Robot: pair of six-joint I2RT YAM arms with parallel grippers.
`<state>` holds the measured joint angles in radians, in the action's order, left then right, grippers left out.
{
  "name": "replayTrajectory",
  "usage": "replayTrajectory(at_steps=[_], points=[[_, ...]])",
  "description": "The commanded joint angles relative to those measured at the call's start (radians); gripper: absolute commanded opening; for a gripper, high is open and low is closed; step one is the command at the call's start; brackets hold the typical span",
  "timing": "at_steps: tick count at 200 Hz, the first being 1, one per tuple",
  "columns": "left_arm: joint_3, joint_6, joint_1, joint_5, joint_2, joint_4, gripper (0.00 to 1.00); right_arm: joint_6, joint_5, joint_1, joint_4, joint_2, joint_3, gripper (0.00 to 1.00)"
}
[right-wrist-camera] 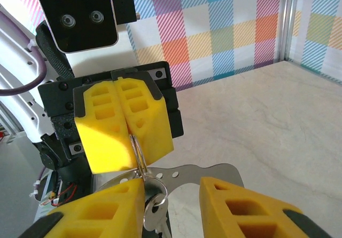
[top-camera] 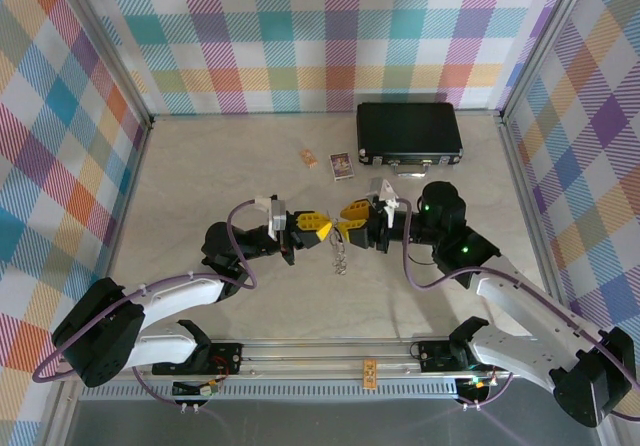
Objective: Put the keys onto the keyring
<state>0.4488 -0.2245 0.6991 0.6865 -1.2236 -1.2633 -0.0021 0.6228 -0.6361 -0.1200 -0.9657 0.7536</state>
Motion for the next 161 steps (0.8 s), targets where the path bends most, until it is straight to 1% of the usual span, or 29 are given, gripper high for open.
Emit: replayTrajectory(at_steps=[1, 104, 144, 161], points=[[0.018, -0.019, 0.009, 0.008, 0.007, -0.067, 0.00, 0.023, 0.040, -0.006, -0.061, -0.009, 0.038, 0.31], [0.030, -0.027, 0.010, 0.026, -0.008, -0.065, 0.00, 0.029, 0.061, -0.007, -0.084, -0.029, 0.048, 0.29], [0.027, -0.026, 0.011, 0.027, -0.010, -0.065, 0.00, 0.028, 0.051, -0.007, -0.089, -0.032, 0.053, 0.27], [0.025, -0.026, 0.011, 0.025, -0.006, -0.065, 0.00, 0.025, 0.058, -0.007, -0.085, -0.036, 0.056, 0.24]])
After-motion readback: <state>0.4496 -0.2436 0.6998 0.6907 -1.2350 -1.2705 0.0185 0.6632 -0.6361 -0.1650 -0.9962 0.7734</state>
